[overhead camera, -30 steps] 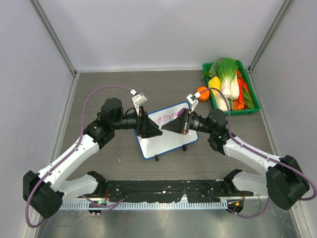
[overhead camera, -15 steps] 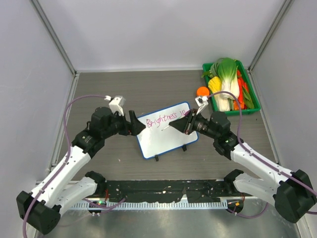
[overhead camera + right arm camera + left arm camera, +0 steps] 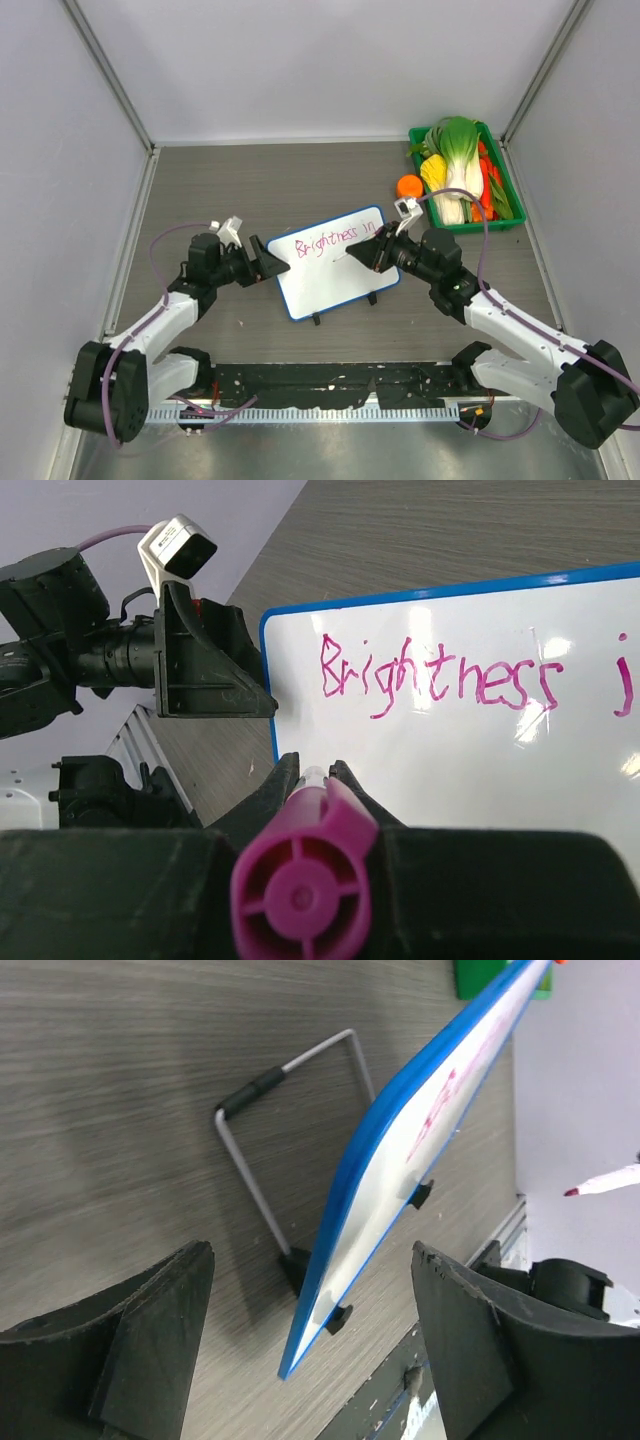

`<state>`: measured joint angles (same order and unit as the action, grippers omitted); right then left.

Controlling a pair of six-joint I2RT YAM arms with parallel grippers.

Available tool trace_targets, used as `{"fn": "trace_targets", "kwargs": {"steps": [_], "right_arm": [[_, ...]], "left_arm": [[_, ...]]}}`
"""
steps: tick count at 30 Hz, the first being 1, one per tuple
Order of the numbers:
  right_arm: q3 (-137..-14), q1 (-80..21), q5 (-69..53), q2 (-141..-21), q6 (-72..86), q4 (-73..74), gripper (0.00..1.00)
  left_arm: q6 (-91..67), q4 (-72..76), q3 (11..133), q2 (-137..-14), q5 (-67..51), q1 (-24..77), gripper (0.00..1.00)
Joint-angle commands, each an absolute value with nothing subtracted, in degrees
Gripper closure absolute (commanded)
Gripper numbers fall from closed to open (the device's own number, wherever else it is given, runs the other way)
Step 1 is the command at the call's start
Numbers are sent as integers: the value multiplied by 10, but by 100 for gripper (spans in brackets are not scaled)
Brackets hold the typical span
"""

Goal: Write a sentence on the whiteboard
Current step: Write with the whiteboard marker on the whiteboard.

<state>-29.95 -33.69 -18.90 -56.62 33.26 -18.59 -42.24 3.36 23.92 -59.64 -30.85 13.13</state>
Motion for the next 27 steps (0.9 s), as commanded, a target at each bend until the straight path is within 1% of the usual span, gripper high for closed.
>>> {"fn": "trace_targets", "kwargs": {"steps": [1,3,6,8,9,12,14,17,19,22,23,27], "right_arm": [[-300,-347,-169,-580,310,-232,99],[-306,-356,-159,-590,301,-234,99],[-315,-383,-137,-602,284,-236,99],[-320,-401,-117,-610,271,-236,99],[-324,-405,-106,-614,265,-237,99],[-329,-430,-81,-622,252,-242,99],[-330,-445,-62,-628,244,-249,99],[-330,-472,-38,-635,237,-265,99],[-330,-485,-20,-641,234,-278,99],[-334,-502,22,-652,223,-294,99],[-334,-511,37,-656,219,-297,99],[-337,-530,77,-671,206,-314,99]], "left_arm": [[-441,259,226,-644,-404,130,19],[-444,303,221,-674,-422,131,24],[-448,372,211,-719,-442,131,36],[-444,398,207,-745,-452,132,48],[-439,405,207,-757,-459,131,58],[-428,407,207,-773,-468,132,73],[-410,381,210,-765,-463,131,81],[-394,351,210,-754,-450,131,89],[-383,339,209,-751,-449,131,91],[-360,312,209,-757,-438,131,99],[-354,299,211,-756,-432,131,100],[-352,290,210,-751,-424,131,100]]}}
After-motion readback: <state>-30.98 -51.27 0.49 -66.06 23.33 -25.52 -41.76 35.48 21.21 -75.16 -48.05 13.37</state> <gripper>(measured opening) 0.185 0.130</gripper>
